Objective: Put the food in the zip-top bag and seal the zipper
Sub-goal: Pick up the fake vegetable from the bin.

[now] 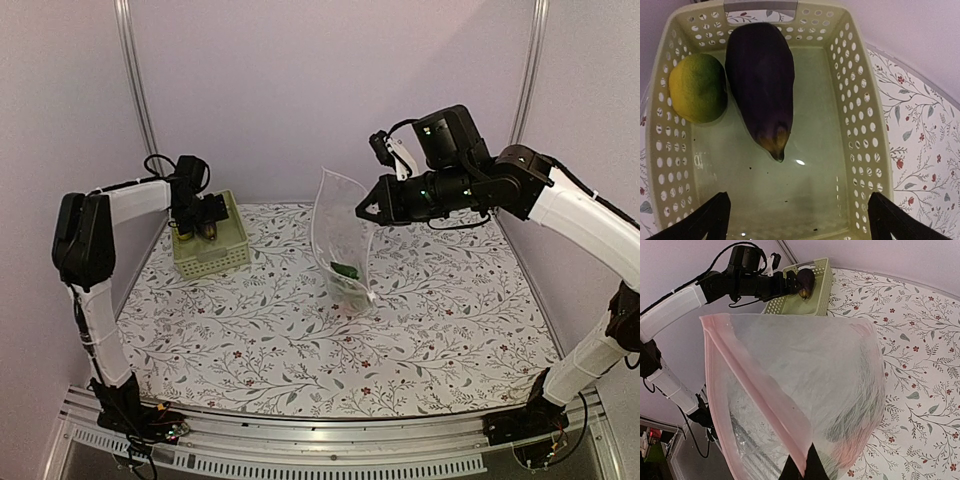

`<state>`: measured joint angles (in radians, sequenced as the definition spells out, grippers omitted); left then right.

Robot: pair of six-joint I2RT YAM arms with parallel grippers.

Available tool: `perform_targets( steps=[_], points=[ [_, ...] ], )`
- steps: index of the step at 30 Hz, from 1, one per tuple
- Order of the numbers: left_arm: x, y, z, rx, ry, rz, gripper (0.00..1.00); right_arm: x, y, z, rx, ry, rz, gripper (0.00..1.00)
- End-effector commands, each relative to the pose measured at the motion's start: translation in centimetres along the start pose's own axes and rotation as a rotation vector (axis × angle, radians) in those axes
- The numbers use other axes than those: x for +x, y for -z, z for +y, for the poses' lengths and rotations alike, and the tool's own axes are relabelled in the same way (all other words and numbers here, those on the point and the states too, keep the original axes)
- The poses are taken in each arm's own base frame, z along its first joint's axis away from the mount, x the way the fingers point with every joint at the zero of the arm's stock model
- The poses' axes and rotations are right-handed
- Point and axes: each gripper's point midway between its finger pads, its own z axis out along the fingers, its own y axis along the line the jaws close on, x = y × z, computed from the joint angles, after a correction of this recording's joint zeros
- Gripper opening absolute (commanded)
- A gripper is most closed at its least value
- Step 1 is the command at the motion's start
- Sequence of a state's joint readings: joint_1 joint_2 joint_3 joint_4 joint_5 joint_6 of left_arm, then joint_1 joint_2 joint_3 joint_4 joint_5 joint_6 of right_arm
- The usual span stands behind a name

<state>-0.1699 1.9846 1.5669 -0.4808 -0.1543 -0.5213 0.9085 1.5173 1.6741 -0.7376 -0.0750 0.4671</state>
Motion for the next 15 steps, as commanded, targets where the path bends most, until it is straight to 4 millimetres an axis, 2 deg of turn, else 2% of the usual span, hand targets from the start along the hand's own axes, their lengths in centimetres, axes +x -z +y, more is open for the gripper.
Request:
perform_targets(
  steps=[1, 9, 15],
  points=[
    [-1.6, -2.1, 0.6, -0.047, 0.026, -0.049, 0.95, -0.5, 0.3, 0.6, -0.037, 0.009, -0.017, 0.0],
    [-1.4, -5.7, 2.1, -0.135, 0.038, -0.02, 0.87, -0.4, 0.0, 0.6, -0.036, 0.008, -0.014, 0.0],
    [-1.2, -6.9, 3.3, -0.155, 0.074, -0.013, 0.83, -0.5, 0.3, 0.6, -0.032, 0.008, -0.019, 0.0]
  ],
)
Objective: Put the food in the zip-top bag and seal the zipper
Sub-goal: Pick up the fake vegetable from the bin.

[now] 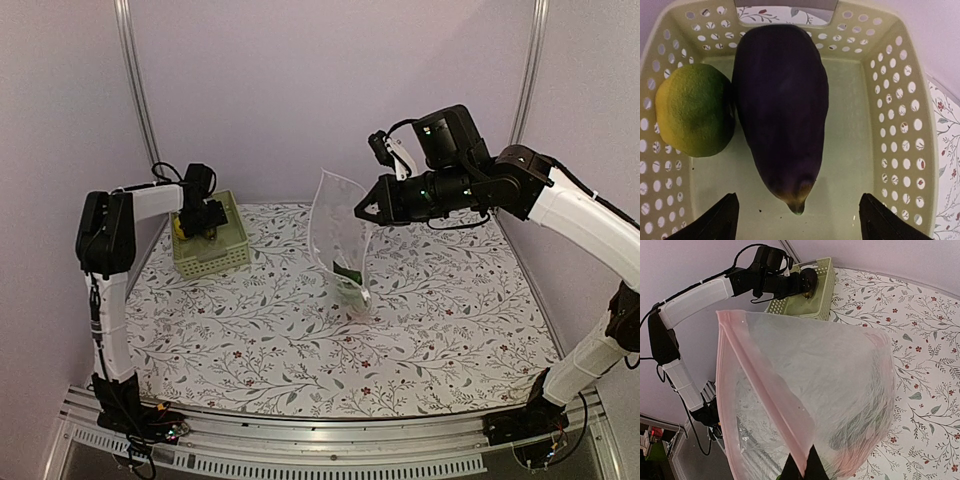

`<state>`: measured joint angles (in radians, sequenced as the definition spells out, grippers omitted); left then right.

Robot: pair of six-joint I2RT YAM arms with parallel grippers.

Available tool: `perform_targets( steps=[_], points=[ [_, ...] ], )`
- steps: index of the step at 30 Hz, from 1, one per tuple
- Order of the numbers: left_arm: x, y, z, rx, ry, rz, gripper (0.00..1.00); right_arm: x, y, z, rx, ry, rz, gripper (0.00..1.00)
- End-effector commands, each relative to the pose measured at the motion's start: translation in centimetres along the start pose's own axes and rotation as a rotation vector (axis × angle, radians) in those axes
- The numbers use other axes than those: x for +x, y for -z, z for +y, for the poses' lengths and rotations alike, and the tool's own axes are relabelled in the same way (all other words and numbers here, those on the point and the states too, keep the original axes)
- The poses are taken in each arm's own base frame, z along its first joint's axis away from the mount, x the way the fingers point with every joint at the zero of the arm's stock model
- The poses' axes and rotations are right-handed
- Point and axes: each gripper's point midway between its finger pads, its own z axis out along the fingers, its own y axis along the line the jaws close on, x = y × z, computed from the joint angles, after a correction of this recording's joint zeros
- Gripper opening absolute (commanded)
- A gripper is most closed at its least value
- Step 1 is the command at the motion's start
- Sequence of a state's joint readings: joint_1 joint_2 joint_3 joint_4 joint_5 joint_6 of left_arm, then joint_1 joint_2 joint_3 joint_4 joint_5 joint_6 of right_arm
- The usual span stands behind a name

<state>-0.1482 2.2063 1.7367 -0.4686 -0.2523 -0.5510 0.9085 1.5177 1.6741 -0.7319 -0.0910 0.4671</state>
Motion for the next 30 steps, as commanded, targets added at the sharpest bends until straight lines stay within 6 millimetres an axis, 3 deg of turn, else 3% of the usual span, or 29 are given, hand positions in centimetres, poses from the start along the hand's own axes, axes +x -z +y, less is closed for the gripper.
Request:
perform_targets(
  steps=[1, 11, 20, 26, 30],
  points=[
    [-0.2, -1.0, 1.5, -0.04, 0.034, 0.009, 0.84, -0.5, 0.3, 0.2, -0.014, 0.009, -0.022, 0.0],
    [0.5, -3.2, 2.1, -0.045, 0.04, 0.051, 0.72, -0.3, 0.2, 0.1, -0.013, 0.003, -0.017, 0.0],
    [0.3, -4.2, 2.1, -0.03, 0.066, 0.063, 0.7, -0.3, 0.2, 0.4, -0.028, -0.004, -0.016, 0.0],
    [0.2, -5.1, 2.3, -0.036, 0.062, 0.069, 0.61, -0.4, 0.2, 0.6, -0.033, -0.005, -0.021, 0.0],
    [0.0, -5.2, 2.3, -0.041, 0.059, 0.067, 0.62, -0.7, 0.4, 0.7, -0.038, -0.003, -0.03, 0.0]
  ],
)
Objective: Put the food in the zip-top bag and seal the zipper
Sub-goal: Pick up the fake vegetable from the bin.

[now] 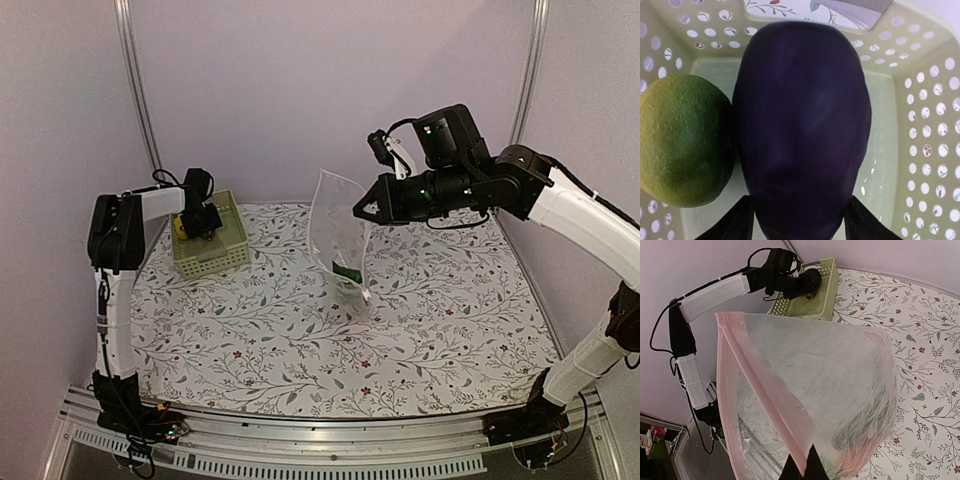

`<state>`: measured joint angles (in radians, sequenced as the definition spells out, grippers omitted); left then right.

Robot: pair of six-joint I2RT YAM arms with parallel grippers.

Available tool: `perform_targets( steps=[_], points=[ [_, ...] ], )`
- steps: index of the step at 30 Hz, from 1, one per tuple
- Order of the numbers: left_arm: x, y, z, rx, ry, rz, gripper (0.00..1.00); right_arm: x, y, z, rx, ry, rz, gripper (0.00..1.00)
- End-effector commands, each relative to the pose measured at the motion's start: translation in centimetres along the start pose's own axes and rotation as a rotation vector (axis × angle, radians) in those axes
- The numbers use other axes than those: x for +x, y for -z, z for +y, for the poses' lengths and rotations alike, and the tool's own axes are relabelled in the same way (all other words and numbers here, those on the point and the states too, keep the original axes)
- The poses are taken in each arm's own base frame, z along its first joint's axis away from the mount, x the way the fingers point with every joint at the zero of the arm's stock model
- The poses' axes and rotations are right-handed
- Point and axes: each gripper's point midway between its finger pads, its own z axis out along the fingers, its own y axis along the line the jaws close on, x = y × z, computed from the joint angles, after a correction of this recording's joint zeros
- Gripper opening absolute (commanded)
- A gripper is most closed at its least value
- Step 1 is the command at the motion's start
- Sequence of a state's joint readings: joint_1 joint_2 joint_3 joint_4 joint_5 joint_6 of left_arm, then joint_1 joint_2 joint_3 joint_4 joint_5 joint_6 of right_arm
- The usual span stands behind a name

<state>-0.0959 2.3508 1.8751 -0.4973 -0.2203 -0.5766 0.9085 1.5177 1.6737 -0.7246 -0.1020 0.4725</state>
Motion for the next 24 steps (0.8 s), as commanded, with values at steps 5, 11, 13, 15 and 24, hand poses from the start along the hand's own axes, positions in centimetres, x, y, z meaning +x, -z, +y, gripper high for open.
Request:
perform_targets(
  steps=[5, 11, 13, 15, 24],
  points=[
    [-0.1, -1.1, 1.0, -0.027, -0.008, 0.023, 0.63, -0.7, 0.5, 0.5, -0.025, 0.002, -0.032, 0.0],
    [-0.5, -0.8, 1.1, -0.029, -0.015, 0.011, 0.5, -0.9, 0.5, 0.6, -0.028, 0.004, -0.037, 0.0],
    [-0.8, -0.3, 0.9, -0.016, -0.015, 0.007, 0.48, -0.9, 0.5, 0.5, -0.026, 0.003, -0.039, 0.0],
    [-1.2, 0.5, 0.7, -0.001, -0.012, -0.004, 0.46, -0.9, 0.5, 0.6, -0.026, 0.004, -0.041, 0.0],
    [-3.7, 8.2, -0.6, 0.166, 0.062, -0.133, 0.43, -0.9, 0.3, 0.7, -0.034, 0.005, -0.038, 0.0]
  ],
)
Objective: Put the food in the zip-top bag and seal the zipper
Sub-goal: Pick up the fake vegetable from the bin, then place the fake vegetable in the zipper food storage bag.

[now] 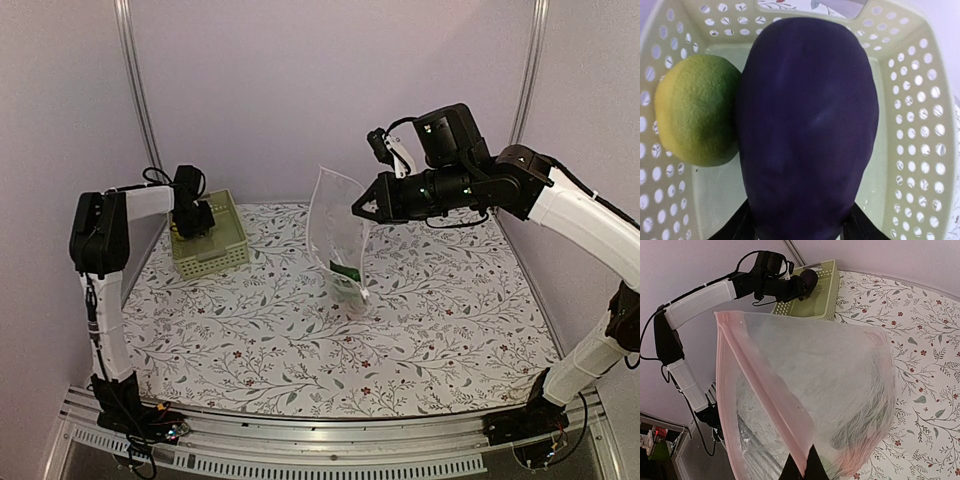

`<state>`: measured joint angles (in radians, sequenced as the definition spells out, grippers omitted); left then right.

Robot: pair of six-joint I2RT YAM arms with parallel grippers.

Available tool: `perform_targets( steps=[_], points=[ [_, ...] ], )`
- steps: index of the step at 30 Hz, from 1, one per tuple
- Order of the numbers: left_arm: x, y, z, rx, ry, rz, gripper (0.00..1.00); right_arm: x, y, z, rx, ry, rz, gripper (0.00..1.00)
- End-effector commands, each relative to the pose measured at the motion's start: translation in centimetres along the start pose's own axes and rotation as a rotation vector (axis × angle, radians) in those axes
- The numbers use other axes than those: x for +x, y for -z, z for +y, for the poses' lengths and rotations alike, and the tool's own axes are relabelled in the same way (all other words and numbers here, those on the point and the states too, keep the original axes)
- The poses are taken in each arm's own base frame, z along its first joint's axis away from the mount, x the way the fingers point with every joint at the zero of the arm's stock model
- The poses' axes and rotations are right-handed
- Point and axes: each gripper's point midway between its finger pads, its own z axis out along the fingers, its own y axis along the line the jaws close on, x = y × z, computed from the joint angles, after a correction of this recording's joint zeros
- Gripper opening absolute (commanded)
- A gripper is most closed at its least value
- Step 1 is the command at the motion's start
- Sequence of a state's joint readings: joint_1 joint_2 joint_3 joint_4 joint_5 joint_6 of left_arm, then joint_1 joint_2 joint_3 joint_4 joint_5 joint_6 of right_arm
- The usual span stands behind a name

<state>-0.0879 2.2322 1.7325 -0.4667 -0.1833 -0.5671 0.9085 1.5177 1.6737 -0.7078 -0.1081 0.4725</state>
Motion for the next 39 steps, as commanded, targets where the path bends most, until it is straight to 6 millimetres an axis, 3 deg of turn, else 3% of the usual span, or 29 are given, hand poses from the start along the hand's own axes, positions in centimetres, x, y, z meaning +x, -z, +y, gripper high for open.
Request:
perform_targets(
  steps=[1, 5, 10, 11, 14, 16, 21, 26, 32, 39],
  points=[
    [-4.7, 6.9, -1.8, 0.158, 0.069, -0.165, 0.42, -0.6, 0.3, 0.4, -0.021, 0.004, -0.025, 0.0],
    [-4.7, 10.8, -2.1, 0.22, 0.069, -0.202, 0.41, -0.6, 0.3, 0.5, -0.024, 0.007, -0.024, 0.0],
    [-2.1, 15.6, -3.1, 0.305, 0.033, -0.212, 0.41, -0.8, 0.4, 0.5, -0.023, 0.014, -0.031, 0.0],
    [-2.0, 17.6, -3.5, 0.344, 0.029, -0.235, 0.41, -0.8, 0.4, 0.4, -0.02, 0.018, -0.034, 0.0],
    [0.2, 21.8, -5.0, 0.447, -0.005, -0.247, 0.41, -1.0, 0.3, 0.2, -0.004, 0.026, -0.039, 0.0],
    [1.7, 25.5, -6.4, 0.546, -0.042, -0.256, 0.41, -0.9, 0.1, -0.1, 0.011, 0.03, -0.036, 0.0],
    [6.8, 34.5, -9.4, 0.818, -0.154, -0.211, 0.41, -0.8, -0.3, -0.7, 0.04, 0.033, -0.032, 0.0],
    [12.7, 41.9, -11.2, 1.043, -0.272, -0.099, 0.41, -1.0, -0.9, -1.0, 0.059, 0.039, -0.035, 0.0],
    [17.6, 47.6, -12.4, 1.237, -0.33, 0.056, 0.4, -1.2, -1.7, -1.7, 0.099, 0.045, -0.033, 0.0],
    [22.3, 51.0, -15.1, 1.334, -0.408, 0.255, 0.4, -1.3, -2.2, -3.2, 0.188, 0.059, -0.037, 0.0]
  ],
)
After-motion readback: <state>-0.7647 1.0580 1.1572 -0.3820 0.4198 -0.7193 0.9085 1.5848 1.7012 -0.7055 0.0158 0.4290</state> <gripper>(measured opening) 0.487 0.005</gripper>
